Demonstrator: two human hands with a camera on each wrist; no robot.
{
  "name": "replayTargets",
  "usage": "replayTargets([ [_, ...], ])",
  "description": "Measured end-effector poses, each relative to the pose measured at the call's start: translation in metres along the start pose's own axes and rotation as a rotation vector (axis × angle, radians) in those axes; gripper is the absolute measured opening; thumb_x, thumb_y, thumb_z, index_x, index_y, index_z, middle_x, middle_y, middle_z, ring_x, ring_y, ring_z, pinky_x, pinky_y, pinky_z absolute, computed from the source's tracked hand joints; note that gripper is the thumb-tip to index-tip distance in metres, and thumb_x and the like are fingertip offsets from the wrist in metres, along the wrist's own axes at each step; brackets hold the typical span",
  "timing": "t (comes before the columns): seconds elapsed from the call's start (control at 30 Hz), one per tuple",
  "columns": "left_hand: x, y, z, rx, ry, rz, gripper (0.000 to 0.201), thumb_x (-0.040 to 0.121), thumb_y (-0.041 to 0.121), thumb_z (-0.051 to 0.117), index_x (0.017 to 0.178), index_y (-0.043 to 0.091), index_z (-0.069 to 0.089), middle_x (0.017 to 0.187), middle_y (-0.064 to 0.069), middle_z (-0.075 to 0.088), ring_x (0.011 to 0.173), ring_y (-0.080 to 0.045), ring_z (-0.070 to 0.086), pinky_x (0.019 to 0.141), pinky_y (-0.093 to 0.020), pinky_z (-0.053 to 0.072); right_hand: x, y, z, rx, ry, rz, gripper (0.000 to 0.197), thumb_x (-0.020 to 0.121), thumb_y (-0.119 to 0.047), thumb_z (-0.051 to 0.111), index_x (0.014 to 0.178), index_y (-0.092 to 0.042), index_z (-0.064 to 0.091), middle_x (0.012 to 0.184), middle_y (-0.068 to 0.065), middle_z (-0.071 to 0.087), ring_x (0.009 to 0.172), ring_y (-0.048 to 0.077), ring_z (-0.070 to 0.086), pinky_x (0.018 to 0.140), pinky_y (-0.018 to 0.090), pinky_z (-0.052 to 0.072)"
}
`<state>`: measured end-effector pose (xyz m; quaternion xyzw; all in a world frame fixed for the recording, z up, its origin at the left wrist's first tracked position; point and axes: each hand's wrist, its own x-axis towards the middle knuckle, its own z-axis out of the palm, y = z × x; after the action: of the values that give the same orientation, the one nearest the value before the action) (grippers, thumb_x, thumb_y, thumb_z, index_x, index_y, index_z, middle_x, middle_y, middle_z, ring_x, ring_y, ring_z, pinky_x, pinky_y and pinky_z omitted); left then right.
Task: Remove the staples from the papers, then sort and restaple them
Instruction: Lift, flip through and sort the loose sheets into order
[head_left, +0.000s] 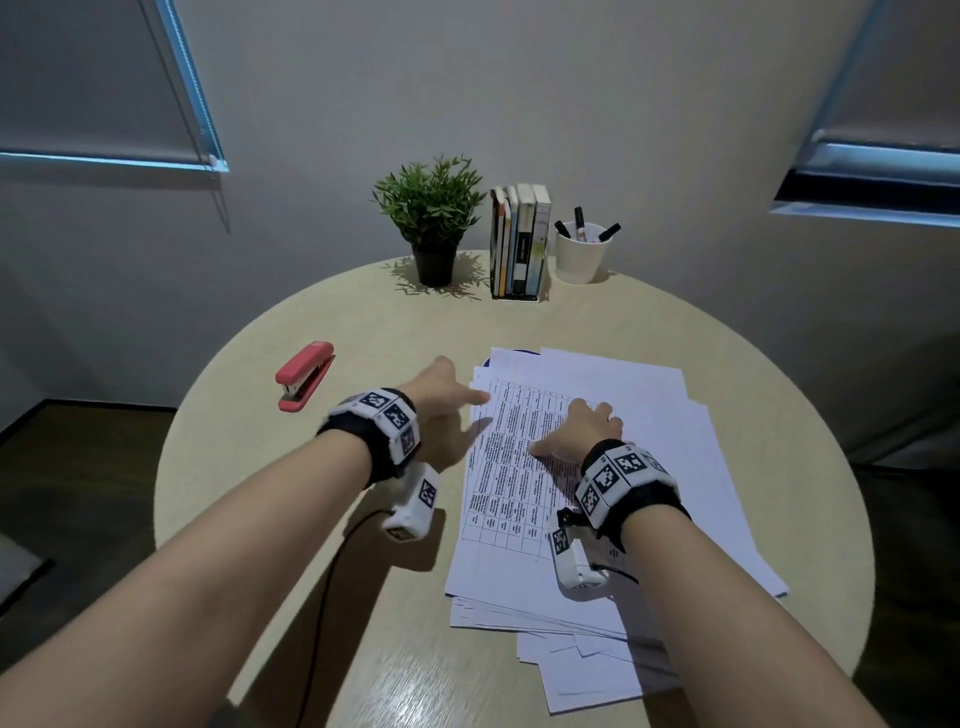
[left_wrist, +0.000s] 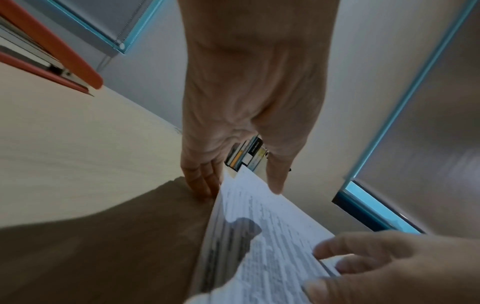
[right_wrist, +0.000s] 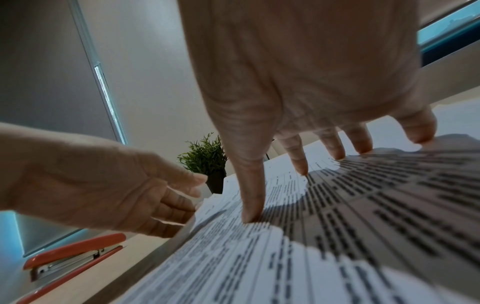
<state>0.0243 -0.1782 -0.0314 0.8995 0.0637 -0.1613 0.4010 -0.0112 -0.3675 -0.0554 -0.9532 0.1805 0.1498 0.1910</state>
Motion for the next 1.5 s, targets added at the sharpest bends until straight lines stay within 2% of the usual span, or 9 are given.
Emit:
replayTargets([
  [0.17,0.003,0.015,0.027,-0.142,0.03,0.06,0.06,0.079,0.018,0.075,0.125,-0.001,0.042,0.12,-0.014,0.057,0.102,-0.026,0.058,0.084,-0.039,0.052,-0.005,0.003,-0.002,-0.018,0.021,-0.006,0.094,0.072,-0.056,0.074,0.145,-0.018,0.029,0.153,0.011,0.022,0.142,0.034,0.022,0.109,0.055,0.028],
  [0.4,-0.012,0.022,0.044,0.077,0.242,0.344,0.031,0.08,0.002,0.065,0.111,0.002,0.06,0.108,-0.014,0.065,0.097,-0.028,0.063,0.079,-0.039,0.056,-0.008,0.001,-0.002,-0.036,0.013,-0.014,0.092,0.073,-0.056,0.074,0.145,-0.019,0.03,0.152,0.01,0.023,0.141,0.033,0.023,0.107,0.054,0.029],
  [0.63,-0.016,0.015,0.054,-0.137,0.095,0.154,0.018,0.079,-0.007,0.061,0.092,0.006,0.058,0.099,-0.018,0.065,0.091,-0.032,0.064,0.073,-0.037,0.054,-0.015,0.007,-0.011,0.15,0.027,-0.01,0.085,0.071,-0.044,0.077,0.14,-0.017,0.036,0.145,0.01,0.033,0.136,0.031,0.031,0.108,0.052,0.031],
  [0.87,-0.019,0.006,0.028,-0.536,0.041,0.105,0.032,0.084,-0.013,0.056,0.114,-0.002,0.06,0.111,-0.016,0.068,0.102,-0.031,0.065,0.089,-0.044,0.053,-0.022,0.075,-0.054,0.788,0.491,0.269,0.073,0.071,-0.019,0.057,0.139,-0.008,0.032,0.141,0.017,0.038,0.13,0.036,0.037,0.106,0.053,0.035],
  [1.03,-0.031,0.011,0.018,-0.711,-0.084,0.164,0.036,0.086,-0.008,0.057,0.12,0.002,0.058,0.116,-0.013,0.067,0.104,-0.027,0.065,0.093,-0.042,0.05,-0.026,0.087,-0.057,1.22,0.311,0.228,0.086,0.055,-0.011,0.051,0.139,-0.011,0.032,0.095,0.005,0.052,0.085,0.025,0.052,0.083,0.043,0.043],
  [1.2,-0.044,0.024,0.02,-0.756,-0.163,0.149,0.032,0.085,-0.002,0.062,0.117,-0.005,0.057,0.112,-0.021,0.067,0.088,-0.029,0.066,0.069,-0.035,0.055,-0.043,0.07,-0.064,1.23,0.163,0.06,0.066,0.087,0.008,0.043,0.149,-0.005,0.022,0.147,0.013,0.031,0.131,0.031,0.035,0.093,0.033,0.035],
  [1.3,-0.047,0.022,0.013,-0.717,-0.063,0.122,0.031,0.087,-0.005,0.059,0.118,-0.006,0.058,0.109,-0.021,0.068,0.094,-0.033,0.067,0.073,-0.038,0.057,-0.045,0.066,-0.061,1.209,0.14,0.035,0.053,0.087,0.011,0.044,0.138,-0.002,0.037,0.125,0.012,0.049,0.104,0.026,0.053,0.079,0.025,0.043],
  [1.4,-0.053,0.027,-0.005,-0.752,0.029,0.144,0.029,0.089,-0.006,0.057,0.118,-0.005,0.058,0.104,-0.022,0.068,0.089,-0.035,0.068,0.062,-0.036,0.058,-0.048,0.066,-0.071,1.284,0.067,0.008,0.034,0.088,0.009,0.056,0.116,-0.008,0.046,0.096,0.005,0.052,0.086,0.015,0.047,0.052,0.007,0.044],
  [1.5,-0.063,0.041,-0.032,-0.848,0.159,0.228,0.026,0.089,-0.007,0.056,0.114,-0.006,0.06,0.096,-0.016,0.068,0.077,-0.026,0.067,0.055,-0.028,0.056,-0.05,0.071,-0.083,1.34,0.086,0.04,0.053,0.083,-0.012,0.075,0.128,-0.01,0.045,0.122,0.008,0.05,0.096,0.018,0.048,0.054,0.007,0.045],
])
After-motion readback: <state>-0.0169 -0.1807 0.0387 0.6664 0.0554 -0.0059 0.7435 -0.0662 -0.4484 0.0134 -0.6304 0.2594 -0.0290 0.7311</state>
